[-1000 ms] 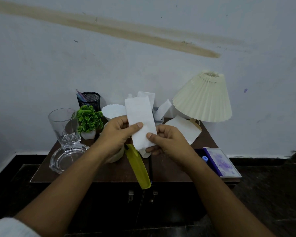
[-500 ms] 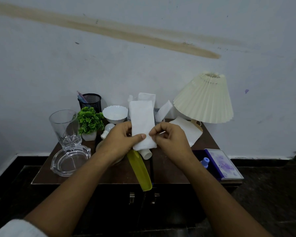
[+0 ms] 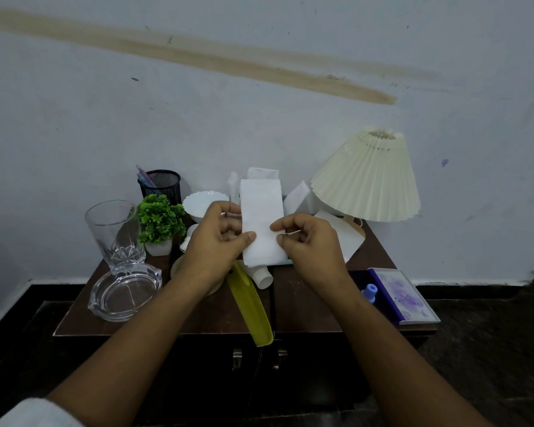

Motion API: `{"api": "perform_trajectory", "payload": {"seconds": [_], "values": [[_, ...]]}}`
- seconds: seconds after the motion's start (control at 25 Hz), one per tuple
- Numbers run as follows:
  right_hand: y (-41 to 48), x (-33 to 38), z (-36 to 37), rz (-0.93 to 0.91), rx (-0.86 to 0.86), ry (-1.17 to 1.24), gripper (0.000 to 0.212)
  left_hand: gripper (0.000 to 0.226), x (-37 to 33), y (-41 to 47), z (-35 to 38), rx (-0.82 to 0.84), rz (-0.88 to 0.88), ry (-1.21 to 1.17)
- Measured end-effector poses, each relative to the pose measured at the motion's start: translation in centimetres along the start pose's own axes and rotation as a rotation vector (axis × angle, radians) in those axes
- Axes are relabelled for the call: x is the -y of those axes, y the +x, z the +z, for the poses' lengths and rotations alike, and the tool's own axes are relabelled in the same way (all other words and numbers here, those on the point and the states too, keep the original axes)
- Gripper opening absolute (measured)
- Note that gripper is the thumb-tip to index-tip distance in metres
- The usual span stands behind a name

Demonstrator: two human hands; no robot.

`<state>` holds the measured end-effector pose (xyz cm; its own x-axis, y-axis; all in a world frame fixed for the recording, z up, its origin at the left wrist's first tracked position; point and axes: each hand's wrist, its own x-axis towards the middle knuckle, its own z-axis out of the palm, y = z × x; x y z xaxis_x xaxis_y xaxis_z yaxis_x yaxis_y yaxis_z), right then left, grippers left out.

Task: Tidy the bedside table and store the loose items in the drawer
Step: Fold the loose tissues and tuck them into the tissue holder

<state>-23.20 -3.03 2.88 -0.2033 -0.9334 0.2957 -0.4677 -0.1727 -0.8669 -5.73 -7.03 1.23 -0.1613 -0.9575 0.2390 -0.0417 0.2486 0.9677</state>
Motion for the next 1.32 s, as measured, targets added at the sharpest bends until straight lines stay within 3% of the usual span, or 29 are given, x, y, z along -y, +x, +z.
{"api": "perform_trajectory", "payload": {"seconds": [0.2, 0.52, 0.68, 1.0, 1.2, 1.32], "values": [[0.2, 0.3, -0.1, -0.127, -0.009, -0.209, 0.029, 0.023, 0.0, 0.2, 0.0, -0.035, 0.111, 0.149], [4.0, 1.2, -0.3, -0.252, 0.102, -0.45, 0.046, 0.043, -3.1, 4.2, 0.3, 0.077, 0.074, 0.55], [5.6, 0.5, 0.0, -0.214, 0.211, -0.534, 0.043, 0.051, -3.1, 6.6, 1.0, 0.208, -0.019, 0.514], [6.4, -1.2, 0.5, -0.233, 0.285, -0.635, 0.048, 0.06, -0.9, 6.9, 1.3, 0.253, -0.086, 0.485], [6.6, -2.3, 0.9, -0.224, 0.284, -0.66, 0.045, 0.059, -1.0, 6.5, 1.4, 0.283, -0.104, 0.46], [6.8, -2.3, 0.9, -0.215, 0.28, -0.669, 0.046, 0.047, -1.2, 6.2, 1.3, 0.303, -0.119, 0.502]]}}
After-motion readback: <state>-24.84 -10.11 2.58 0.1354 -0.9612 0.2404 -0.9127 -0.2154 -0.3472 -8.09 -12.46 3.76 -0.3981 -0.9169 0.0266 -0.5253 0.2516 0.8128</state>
